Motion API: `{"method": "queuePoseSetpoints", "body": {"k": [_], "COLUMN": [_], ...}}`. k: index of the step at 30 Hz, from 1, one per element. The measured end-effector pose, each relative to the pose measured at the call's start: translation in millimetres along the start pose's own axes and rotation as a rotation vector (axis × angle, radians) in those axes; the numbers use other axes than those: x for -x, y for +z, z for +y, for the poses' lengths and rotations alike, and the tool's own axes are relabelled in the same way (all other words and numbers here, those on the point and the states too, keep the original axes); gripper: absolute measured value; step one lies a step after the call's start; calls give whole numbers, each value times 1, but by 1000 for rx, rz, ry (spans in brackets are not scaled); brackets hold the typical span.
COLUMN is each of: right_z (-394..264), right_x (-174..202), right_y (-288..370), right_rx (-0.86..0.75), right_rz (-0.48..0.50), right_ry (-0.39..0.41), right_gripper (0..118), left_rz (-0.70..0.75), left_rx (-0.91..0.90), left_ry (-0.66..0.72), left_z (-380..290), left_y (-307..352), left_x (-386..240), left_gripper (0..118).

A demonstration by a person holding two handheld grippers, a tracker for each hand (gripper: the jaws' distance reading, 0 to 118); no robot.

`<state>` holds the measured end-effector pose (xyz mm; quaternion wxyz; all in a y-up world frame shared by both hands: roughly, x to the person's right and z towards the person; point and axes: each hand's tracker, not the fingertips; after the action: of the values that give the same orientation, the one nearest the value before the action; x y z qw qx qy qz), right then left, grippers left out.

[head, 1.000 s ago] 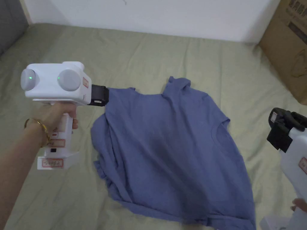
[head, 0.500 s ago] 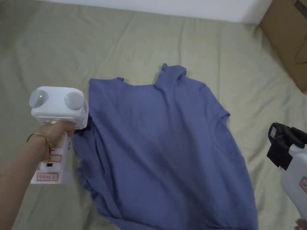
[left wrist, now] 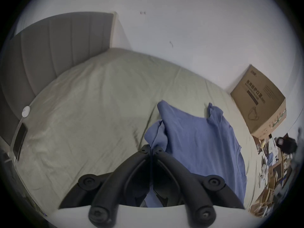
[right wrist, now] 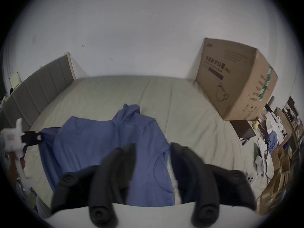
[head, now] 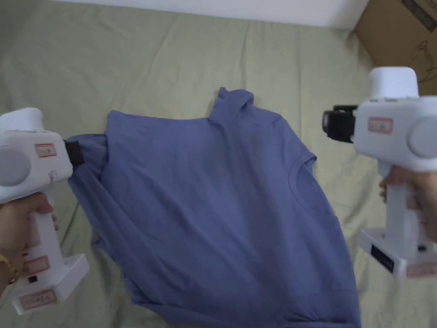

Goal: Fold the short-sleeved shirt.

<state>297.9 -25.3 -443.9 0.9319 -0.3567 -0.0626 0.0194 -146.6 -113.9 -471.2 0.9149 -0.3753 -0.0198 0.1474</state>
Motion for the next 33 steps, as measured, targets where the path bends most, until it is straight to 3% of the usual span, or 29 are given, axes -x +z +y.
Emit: {"method": "queuePoseSetpoints", "body": {"k": [3, 4, 7, 12, 18, 20, 21, 22, 23, 26, 28, 30, 33], "right_z": [30, 36, 50, 53, 35, 30, 27, 25, 27, 32, 37, 48, 63], "right_x": [1, 1, 3, 12, 12, 11, 10, 10, 10, 7, -3, -14, -40], "right_y": [-56, -75, -135, -234, -309, -318, -318, -316, -308, -276, -239, -178, -79], "right_rx": [131, 171, 262, 352, 410, 408, 411, 407, 391, 393, 372, 293, 225], "right_rz": [-17, -17, -62, -137, -145, -126, -103, -71, -81, -53, 19, 55, 153], "right_ry": [-53, -76, -114, -90, -134, -163, -177, -196, -181, -137, -133, -104, -126], "right_gripper": [99, 111, 115, 114, 98, 60, 50, 30, 0, 0, 0, 0, 0], "left_rz": [-5, -2, -2, -5, -5, -3, 1, 5, 14, -2, 4, -19, -72], "left_rx": [-28, -36, -55, -69, -69, -59, -55, -50, -43, -44, -50, -76, -121], "left_ry": [2, 10, 49, 126, 177, 185, 192, 197, 207, 277, 303, 326, 312], "left_z": [-5, -6, -11, -14, -20, -22, -22, -22, -23, -21, -19, -14, -3], "left_y": [12, 15, 19, 18, 6, 0, -3, -6, -9, -8, 0, 14, 50], "left_x": [9, 12, 23, 36, 46, 50, 52, 54, 57, 64, 65, 66, 60], "left_gripper": [0, 0, 0, 0, 0, 0, 0, 1, 0, 0, 0, 0, 0]}}
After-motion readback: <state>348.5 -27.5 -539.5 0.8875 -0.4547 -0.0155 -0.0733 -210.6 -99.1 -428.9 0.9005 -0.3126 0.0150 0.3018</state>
